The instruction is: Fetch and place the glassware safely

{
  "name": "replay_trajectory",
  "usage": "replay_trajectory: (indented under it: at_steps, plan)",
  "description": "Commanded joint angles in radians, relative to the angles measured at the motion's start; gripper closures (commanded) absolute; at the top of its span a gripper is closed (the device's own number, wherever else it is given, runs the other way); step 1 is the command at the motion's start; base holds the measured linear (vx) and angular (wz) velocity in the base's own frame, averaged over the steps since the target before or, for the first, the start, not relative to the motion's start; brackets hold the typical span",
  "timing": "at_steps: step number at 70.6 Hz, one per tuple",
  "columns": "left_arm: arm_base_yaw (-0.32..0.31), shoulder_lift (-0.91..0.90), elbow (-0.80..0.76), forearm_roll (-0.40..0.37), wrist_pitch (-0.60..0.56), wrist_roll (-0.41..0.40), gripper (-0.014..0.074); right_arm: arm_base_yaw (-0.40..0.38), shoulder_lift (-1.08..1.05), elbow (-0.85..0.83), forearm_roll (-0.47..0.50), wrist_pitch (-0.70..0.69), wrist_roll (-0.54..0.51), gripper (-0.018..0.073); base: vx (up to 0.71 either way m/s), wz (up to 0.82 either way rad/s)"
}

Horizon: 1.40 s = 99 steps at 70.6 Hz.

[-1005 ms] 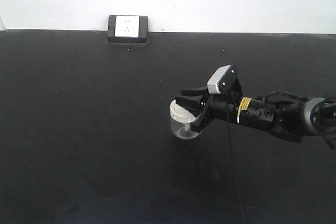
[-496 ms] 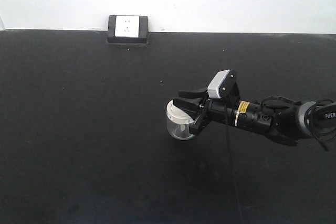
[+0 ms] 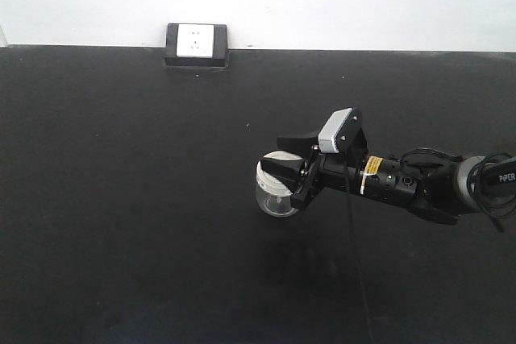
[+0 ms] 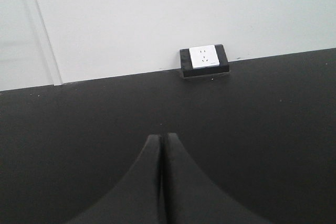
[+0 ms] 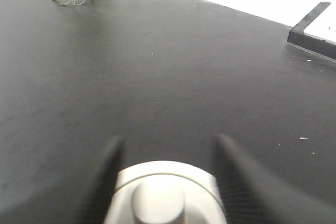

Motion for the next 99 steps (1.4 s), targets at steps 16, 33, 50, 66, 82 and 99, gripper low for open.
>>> replay_trajectory:
  at_steps: [16,33,50,66,82,99]
  plan:
    - [-0.001,0.011,-0.025,-0.004,-0.069,-0.003,0.0603,-0.005,-0.045,-0.022,0.039,-0.079,0.036,-0.0078,0.00,0.00]
    - [-0.001,0.011,-0.025,-0.004,-0.069,-0.003,0.0603,-0.005,-0.078,-0.022,0.039,-0.075,0.072,-0.0012,0.00,0.00]
    - [-0.001,0.011,-0.025,-0.004,-0.069,-0.003,0.0603,-0.005,-0.182,-0.022,0.041,0.019,0.123,0.0125,0.00,0.00]
    - [-0.001,0.011,-0.025,-0.004,-0.069,-0.003,0.0603,-0.006,-0.315,-0.021,0.038,0.134,0.213,0.0504,0.00,0.00]
    - [-0.001,0.011,-0.025,-0.004,-0.069,-0.003,0.0603,-0.006,-0.439,-0.018,0.072,0.198,0.340,0.0565,0.00,0.00]
    - [-0.001,0.011,-0.025,-0.004,-0.069,-0.003,0.0603,-0.006,-0.572,-0.009,0.074,0.518,0.369,0.0563,0.00,0.00]
